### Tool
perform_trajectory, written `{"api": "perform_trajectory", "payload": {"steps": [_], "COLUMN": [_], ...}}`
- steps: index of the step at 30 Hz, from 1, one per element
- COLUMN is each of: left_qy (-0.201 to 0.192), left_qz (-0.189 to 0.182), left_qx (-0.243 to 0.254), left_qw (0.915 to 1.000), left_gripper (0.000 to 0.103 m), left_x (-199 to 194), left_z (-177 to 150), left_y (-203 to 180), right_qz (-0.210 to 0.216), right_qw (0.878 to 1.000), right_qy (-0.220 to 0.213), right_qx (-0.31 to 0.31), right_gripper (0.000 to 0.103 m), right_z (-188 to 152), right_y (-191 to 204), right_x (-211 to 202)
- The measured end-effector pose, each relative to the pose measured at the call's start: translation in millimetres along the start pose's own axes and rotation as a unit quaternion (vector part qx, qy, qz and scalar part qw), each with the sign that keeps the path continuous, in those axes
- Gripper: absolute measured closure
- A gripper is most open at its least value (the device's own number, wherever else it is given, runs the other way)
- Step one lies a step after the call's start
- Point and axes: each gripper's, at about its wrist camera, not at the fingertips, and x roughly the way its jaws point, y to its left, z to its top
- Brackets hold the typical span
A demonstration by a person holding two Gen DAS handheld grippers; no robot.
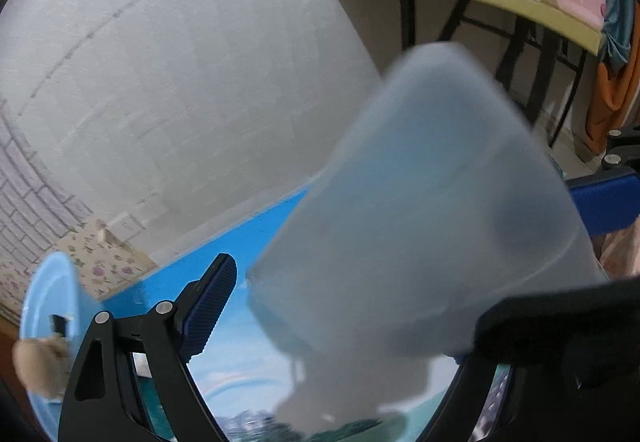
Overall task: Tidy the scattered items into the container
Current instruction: 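Carry the clear box in the right gripper into the basin and release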
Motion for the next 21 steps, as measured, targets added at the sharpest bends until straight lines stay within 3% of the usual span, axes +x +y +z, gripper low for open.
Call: {"api": "perform_trajectory", "payload": {"steps": [6,11,14,17,21], "left_qy": [-0.022,0.007,0.021,0.041,0.040], "left_qz": [0.070,0.139,0.156,0.163,0.138], "left_qx": [-0.058,-0.148,-0.198,-0.235,-0.262], "left_qw": [0.9956,0.9792,0.9674,0.9572,0.9543], "left_gripper": [0.014,0.014,0.000,0.000,0.000], "left_x": [-49.4,-80.8,-90.3,-91.1,-87.2], "left_z": [-5.1,-35.0,-62.0,-84.6,-107.3], "left_y": [71.2,162.5,211.2,244.9,267.5], "right_qz": [0.052,0.109,0.146,0.177,0.183], "right_qw": [0.997,0.989,0.983,0.979,0.979], "right_qy": [-0.019,-0.018,-0.004,0.019,0.039], "right_qx": [-0.056,-0.095,-0.110,-0.103,-0.080], "right_gripper": [0.072,0.072,0.072,0.072,0.066], "right_z": [40.8,76.8,94.0,101.8,104.7], "right_y": [67.2,132.4,168.6,187.1,196.8], "right_x": [13.2,52.7,85.4,115.8,144.4]}}
